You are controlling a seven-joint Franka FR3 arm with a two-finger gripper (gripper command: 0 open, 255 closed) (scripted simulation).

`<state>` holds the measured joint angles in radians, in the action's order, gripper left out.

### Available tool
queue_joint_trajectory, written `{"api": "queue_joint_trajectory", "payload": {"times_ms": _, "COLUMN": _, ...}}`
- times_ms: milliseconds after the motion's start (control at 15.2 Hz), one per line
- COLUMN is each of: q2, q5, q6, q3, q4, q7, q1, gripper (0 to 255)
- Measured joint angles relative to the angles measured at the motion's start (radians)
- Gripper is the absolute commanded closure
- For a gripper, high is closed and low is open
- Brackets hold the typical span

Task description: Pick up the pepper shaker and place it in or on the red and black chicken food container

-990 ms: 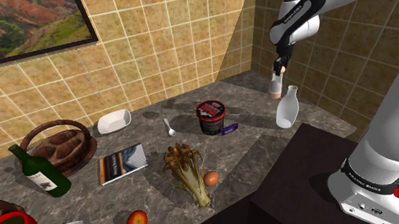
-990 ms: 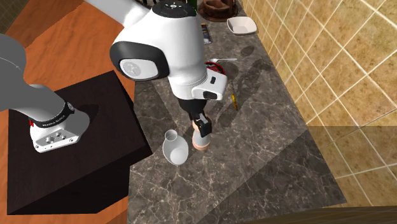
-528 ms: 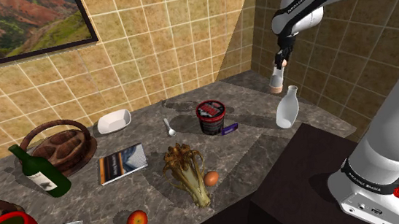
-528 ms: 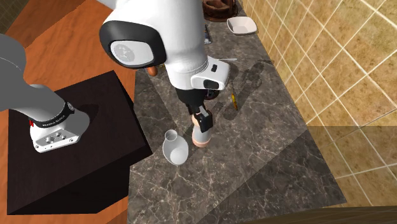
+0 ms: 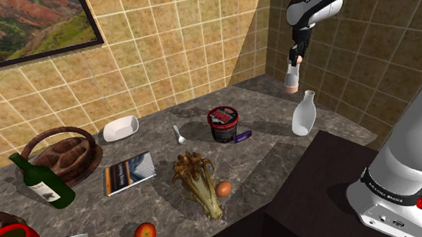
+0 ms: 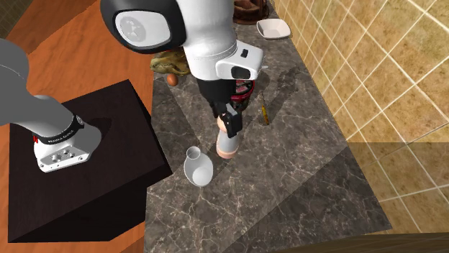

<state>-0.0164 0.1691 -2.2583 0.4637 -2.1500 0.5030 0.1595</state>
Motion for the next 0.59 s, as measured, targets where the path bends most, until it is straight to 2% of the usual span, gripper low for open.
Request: {"api": "queue_joint_trajectory", "payload": {"times_ms": 594, "q2": 0.02, "q5": 0.008, "q6": 0.094, "q3": -0.109, "q4": 0.083, "q7": -0.206, "q1": -0.105, "gripper": 255}}
